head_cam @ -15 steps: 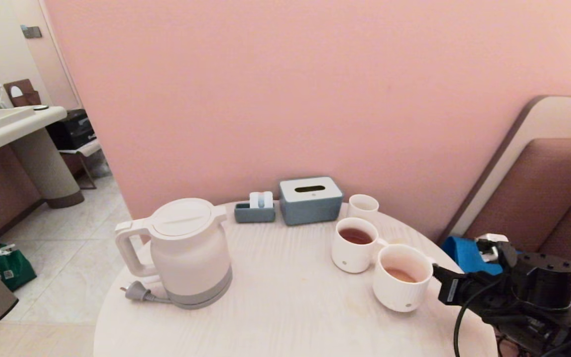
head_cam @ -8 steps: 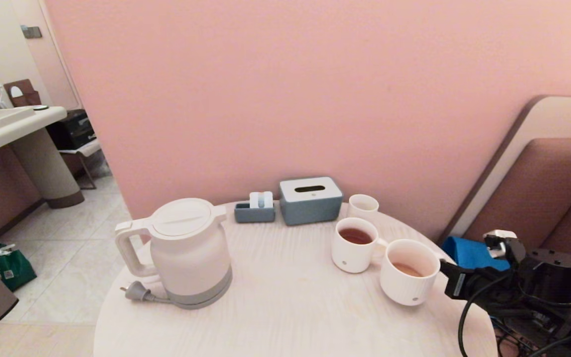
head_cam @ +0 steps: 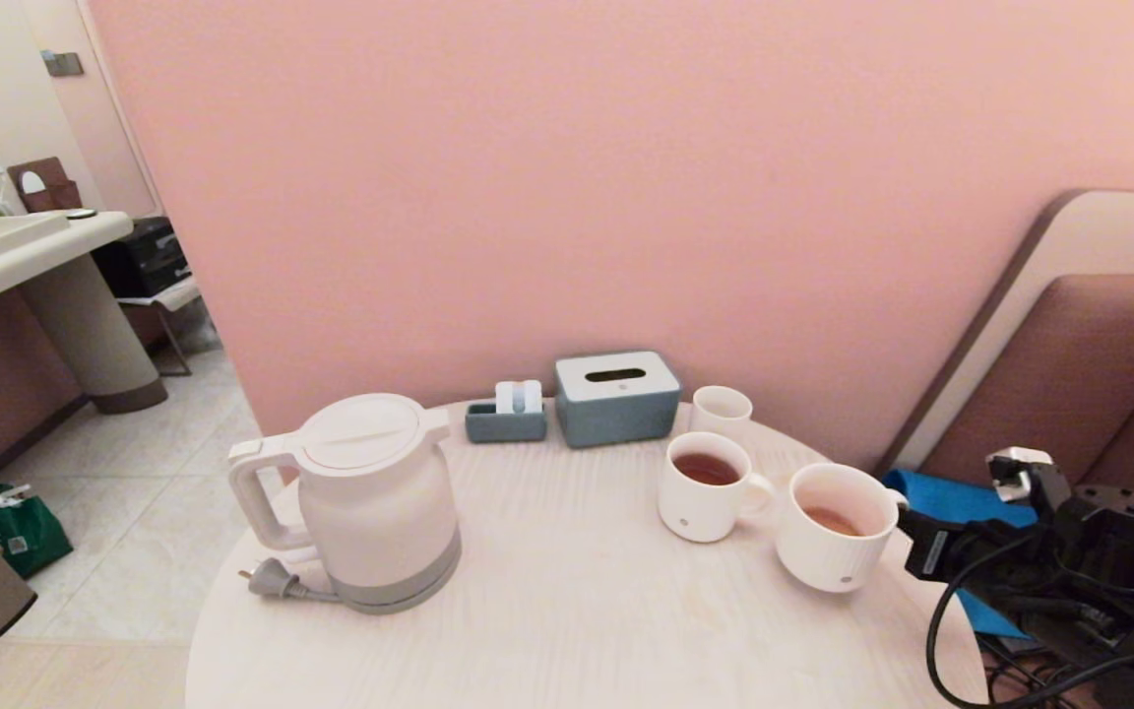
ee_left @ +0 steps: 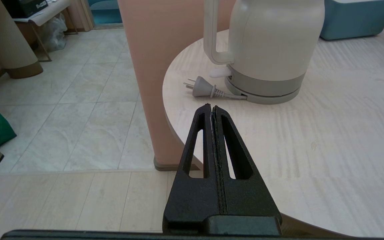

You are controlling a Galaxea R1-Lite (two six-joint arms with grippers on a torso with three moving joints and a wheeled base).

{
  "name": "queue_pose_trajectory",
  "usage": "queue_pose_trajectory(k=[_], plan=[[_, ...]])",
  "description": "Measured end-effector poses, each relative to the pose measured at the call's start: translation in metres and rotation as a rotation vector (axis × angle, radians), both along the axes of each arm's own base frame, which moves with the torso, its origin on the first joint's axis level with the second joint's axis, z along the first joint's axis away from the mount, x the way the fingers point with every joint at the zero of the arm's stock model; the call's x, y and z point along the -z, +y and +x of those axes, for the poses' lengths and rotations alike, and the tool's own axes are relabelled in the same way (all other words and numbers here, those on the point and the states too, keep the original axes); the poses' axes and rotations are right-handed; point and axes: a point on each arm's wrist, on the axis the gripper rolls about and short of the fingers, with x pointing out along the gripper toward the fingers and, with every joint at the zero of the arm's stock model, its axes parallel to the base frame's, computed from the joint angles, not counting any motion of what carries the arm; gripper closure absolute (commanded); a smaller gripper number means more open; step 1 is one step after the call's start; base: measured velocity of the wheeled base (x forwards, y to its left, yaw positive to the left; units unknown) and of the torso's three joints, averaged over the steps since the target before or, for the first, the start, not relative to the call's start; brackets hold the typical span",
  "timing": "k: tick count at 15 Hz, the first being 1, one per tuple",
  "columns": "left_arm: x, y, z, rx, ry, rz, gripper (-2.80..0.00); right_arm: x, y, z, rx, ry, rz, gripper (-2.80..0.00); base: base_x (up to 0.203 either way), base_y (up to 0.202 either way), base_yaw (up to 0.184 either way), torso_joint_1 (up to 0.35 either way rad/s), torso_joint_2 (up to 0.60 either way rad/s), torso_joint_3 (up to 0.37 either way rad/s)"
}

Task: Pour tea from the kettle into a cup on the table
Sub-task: Pour water into another cup

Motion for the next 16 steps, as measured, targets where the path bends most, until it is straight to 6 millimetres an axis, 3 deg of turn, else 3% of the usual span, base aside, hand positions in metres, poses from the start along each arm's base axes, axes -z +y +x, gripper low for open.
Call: queue_pose_trajectory(k=[16], plan=[[0.0000,0.0000,0.0000,0.000,0.000,0.000,0.00,-0.0009,-0.0011,0.0004,-0.014,-0.005,0.012,0.00,0.000,0.000,0.000,0.000,0.00,0.000]])
